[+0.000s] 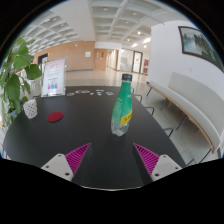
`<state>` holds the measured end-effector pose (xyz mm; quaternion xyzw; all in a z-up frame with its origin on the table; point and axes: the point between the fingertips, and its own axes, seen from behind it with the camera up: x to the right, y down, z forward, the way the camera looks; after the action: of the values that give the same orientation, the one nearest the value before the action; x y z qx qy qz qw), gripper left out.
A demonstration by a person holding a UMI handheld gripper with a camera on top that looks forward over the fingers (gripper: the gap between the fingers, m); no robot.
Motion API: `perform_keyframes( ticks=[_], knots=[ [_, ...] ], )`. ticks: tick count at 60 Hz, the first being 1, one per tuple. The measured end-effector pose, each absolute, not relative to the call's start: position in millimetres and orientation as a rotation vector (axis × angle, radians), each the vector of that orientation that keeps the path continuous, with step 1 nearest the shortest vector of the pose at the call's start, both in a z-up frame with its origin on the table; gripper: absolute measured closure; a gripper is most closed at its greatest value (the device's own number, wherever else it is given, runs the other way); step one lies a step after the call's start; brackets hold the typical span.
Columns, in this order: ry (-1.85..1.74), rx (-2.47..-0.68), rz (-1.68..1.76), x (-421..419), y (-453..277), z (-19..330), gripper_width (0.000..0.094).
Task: Pour water
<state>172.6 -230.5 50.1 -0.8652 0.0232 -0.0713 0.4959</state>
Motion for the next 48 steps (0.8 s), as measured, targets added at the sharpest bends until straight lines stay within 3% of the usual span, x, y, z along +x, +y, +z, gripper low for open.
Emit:
perform_keyframes(
  ticks=[9,22,30,33,48],
  knots=[
    [0.081,-1.989,-0.217,204.3,-174.8,69.5,0.0098],
    [0.106,-1.926,-0.231,222.3,-104.2,69.1,0.0122],
    [0.089,-1.893,-0.262,227.0,-77.1,67.8,0.0271],
    [0.082,-1.877,-0.257,226.6,-71.6,69.4,0.0367],
    [0.104,-1.856,-0.28,224.5,-65.7,71.4,0.0531]
  ],
)
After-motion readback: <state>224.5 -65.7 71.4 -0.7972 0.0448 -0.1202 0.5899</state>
